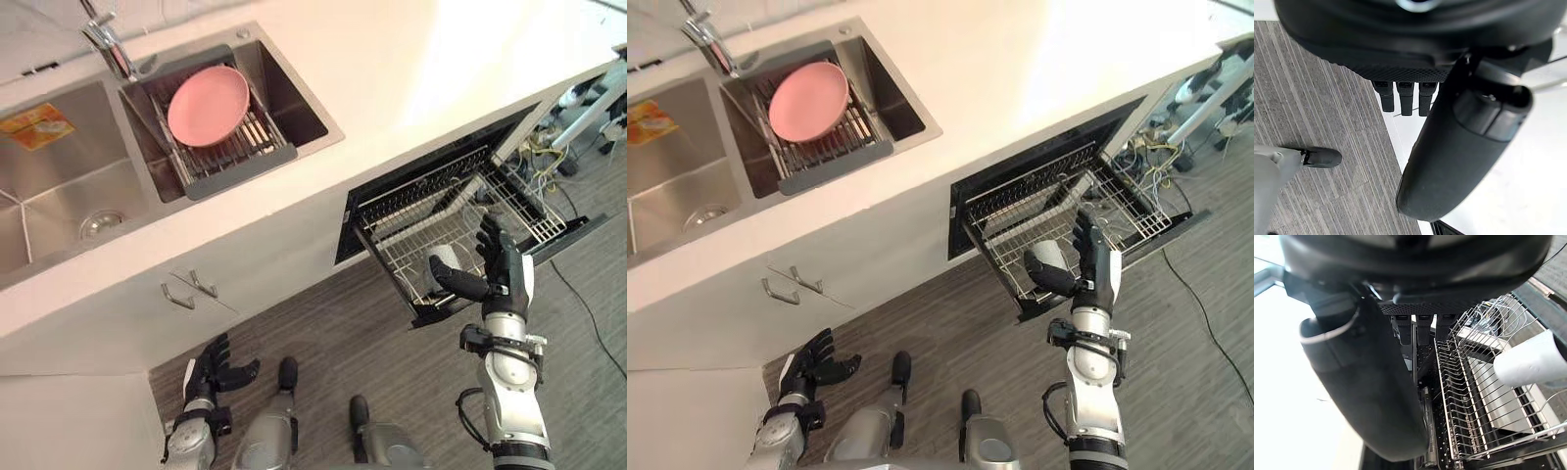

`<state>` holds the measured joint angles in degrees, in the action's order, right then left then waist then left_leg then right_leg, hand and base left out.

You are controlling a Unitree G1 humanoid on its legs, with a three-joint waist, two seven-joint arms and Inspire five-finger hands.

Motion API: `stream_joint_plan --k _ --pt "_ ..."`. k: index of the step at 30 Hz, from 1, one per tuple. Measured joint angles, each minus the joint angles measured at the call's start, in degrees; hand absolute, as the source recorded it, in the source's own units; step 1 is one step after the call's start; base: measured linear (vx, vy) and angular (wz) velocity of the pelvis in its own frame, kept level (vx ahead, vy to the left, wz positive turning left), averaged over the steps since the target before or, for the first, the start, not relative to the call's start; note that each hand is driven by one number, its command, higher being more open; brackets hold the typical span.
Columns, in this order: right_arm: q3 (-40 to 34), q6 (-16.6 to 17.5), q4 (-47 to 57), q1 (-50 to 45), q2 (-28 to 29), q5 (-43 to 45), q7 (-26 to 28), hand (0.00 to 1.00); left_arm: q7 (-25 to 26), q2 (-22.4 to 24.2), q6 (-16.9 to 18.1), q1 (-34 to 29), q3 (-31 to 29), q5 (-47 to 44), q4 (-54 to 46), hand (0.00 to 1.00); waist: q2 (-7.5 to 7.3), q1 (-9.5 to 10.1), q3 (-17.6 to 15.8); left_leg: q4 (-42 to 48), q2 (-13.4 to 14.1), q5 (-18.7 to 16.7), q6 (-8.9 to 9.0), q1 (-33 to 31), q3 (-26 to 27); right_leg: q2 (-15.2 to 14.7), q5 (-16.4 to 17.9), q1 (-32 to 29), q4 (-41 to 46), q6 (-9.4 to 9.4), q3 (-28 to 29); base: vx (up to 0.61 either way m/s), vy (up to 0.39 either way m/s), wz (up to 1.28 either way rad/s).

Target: Walk over to the sink, pick up the cup, carry it to the dishwasher, place the cup inside the dishwasher, then close the dishwasher door

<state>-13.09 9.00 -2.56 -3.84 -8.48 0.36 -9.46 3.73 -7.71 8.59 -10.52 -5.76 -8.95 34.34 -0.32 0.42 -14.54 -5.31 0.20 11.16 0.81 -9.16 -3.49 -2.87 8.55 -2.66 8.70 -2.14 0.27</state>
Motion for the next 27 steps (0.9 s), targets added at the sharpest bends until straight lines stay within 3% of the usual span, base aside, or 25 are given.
stream_joint_plan --k 3,6,7,8,9,11,12,14,15,16,17,19,20,22,25,26,27 --pt "-0.08 -0.04 3.90 -2.66 1.35 -0.05 -0.47 0.90 -0.01 0.42 -0.04 -0.76 -0.53 0.07 -0.04 0.90 0.02 0.19 0.47 0.08 -0.55 -0.15 -0.20 0.44 -1.40 -0.32 0.68 1.09 0.50 -0.01 -1.59 0.01 -0.026 0.30" --pt "-0.15 0.02 13.18 -6.14 3.45 -0.05 -1.93 0.90 0.20 3.84 -0.03 -1.05 -3.29 0.07 -0.81 0.90 0.41 -0.07 1.16 1.90 -1.47 -0.90 -0.66 -1.45 -1.87 -1.46 2.05 1.64 1.91 -0.05 -5.50 0.03 -0.028 0.67" --pt "-0.57 0.07 16.72 -6.43 4.25 -0.02 -2.68 0.90 0.17 4.75 -0.03 -0.72 -3.35 0.07 -1.29 0.90 0.52 -0.80 1.22 6.58 -0.03 -3.61 -1.03 -4.00 5.94 -2.23 2.27 2.27 1.90 -0.13 -9.04 0.00 -0.015 1.16" --pt "-0.69 0.33 17.96 -6.37 4.39 -0.01 -3.18 0.90 0.17 5.23 -0.03 -0.54 -3.35 0.07 -1.44 0.90 0.58 -1.13 1.25 9.60 1.27 -5.07 -1.35 -5.53 10.20 -2.54 2.41 2.79 1.74 -0.22 -10.69 0.02 -0.005 1.27" --pt "-1.35 0.89 19.27 -5.63 4.27 -0.02 -3.76 0.90 0.23 6.03 -0.03 -0.58 -3.35 0.04 -1.61 0.90 0.70 -1.17 1.33 14.47 4.43 -7.01 -1.70 -7.02 18.21 -2.88 2.98 4.12 1.41 -0.51 -13.05 0.03 0.023 0.91" --pt "-1.58 1.45 19.83 -3.95 4.06 -0.04 -4.16 0.90 0.28 6.46 -0.04 -1.35 -2.83 0.04 -1.42 0.90 0.73 -0.82 1.41 17.75 6.25 -8.56 -2.34 -7.33 23.01 -3.70 4.13 5.68 1.45 -1.41 -14.84 0.04 0.069 0.62" --pt "-1.38 1.61 20.05 -2.94 4.05 -0.06 -4.16 0.90 0.28 6.56 -0.04 -1.87 -2.74 0.06 -1.32 0.90 0.64 0.24 1.58 18.26 5.49 -9.45 -2.47 -7.36 23.05 -4.48 5.01 5.67 1.79 -1.86 -14.84 0.06 0.115 0.32" --pt "-1.34 1.97 20.16 -1.00 4.03 -0.50 -4.15 0.90 0.59 6.52 -0.07 -2.03 -2.85 0.06 -0.23 0.90 0.00 0.14 1.70 21.46 3.04 -11.60 -3.34 -8.22 22.95 -7.53 7.80 5.34 4.33 -1.87 -16.05 0.11 0.168 0.37" --pt "-1.32 1.99 19.97 -0.64 3.76 -0.54 -4.12 0.90 0.93 6.51 -0.29 -2.74 -2.86 0.06 0.24 0.90 0.47 0.28 1.98 29.35 2.89 -17.12 -3.68 -8.86 22.45 -8.75 9.89 5.63 7.33 -2.74 -16.64 0.19 0.194 0.50" --pt "-1.13 2.05 19.61 -0.63 3.34 -0.58 -4.05 0.90 1.19 6.23 -0.39 -3.49 -2.93 0.09 0.62 0.90 0.48 0.17 2.23 31.49 2.18 -21.21 -4.17 -8.57 21.17 -10.01 11.16 5.13 13.35 -3.10 -16.67 0.28 0.248 0.55" --pt "-1.05 1.74 18.68 -0.25 2.23 -0.59 -3.54 0.90 1.33 5.81 -0.43 -3.47 -2.90 0.09 1.56 0.90 0.53 -0.27 2.40 32.52 1.00 -22.84 -5.44 -8.03 20.01 -11.99 10.17 0.49 25.52 -1.48 -14.67 0.27 0.222 0.53" --pt "-0.98 1.56 17.44 0.40 0.98 -0.82 -2.81 0.90 1.33 5.01 -0.62 -3.33 -2.84 0.11 1.98 0.90 0.22 -1.40 2.40 32.54 -0.05 -23.92 -6.51 -6.38 18.10 -12.49 7.42 -3.81 36.61 1.44 -10.31 0.20 0.125 0.54" --pt "-0.79 1.46 16.85 0.76 0.49 -1.19 -2.52 0.90 1.34 4.67 -0.68 -3.33 -2.74 0.11 2.11 0.90 0.19 -1.65 2.42 32.32 -0.32 -24.30 -6.71 -5.26 17.49 -11.90 8.08 -4.63 38.47 1.15 -8.46 0.25 0.067 0.48" --pt "1.48 1.50 16.20 1.28 -2.44 -2.72 -1.26 0.90 1.39 3.47 -0.64 -3.22 -1.75 0.11 2.04 0.90 -0.08 -1.76 2.84 28.83 -1.42 -24.07 -5.75 -0.57 15.87 -8.94 11.24 -8.02 36.69 0.45 -3.97 0.31 0.051 0.40" --pt "2.84 1.47 16.18 1.31 -5.73 -2.85 0.84 0.90 1.38 2.08 -0.50 -1.50 -1.00 0.10 2.14 0.90 -0.10 -2.95 3.27 25.97 -1.69 -23.66 -4.72 1.96 12.22 -4.02 10.62 -12.87 25.41 -0.25 -0.77 0.33 -0.046 0.61" --pt "2.84 1.46 16.18 1.30 -6.30 -2.85 0.92 0.90 1.37 1.72 -0.39 -1.17 -0.32 0.10 2.14 0.90 -0.35 -3.08 3.44 25.96 -1.89 -23.77 -4.30 2.26 11.58 -3.53 9.18 -13.52 22.26 -0.28 -0.09 0.22 -0.073 0.70" --pt "2.76 1.45 16.14 1.11 -7.39 -2.91 1.05 0.90 1.32 0.91 -0.13 -0.78 0.63 0.11 2.34 0.90 -1.16 -3.42 3.97 26.46 -2.69 -24.46 -3.20 2.76 10.30 -3.18 1.35 -13.75 18.01 -1.25 1.60 0.25 -0.109 0.69"
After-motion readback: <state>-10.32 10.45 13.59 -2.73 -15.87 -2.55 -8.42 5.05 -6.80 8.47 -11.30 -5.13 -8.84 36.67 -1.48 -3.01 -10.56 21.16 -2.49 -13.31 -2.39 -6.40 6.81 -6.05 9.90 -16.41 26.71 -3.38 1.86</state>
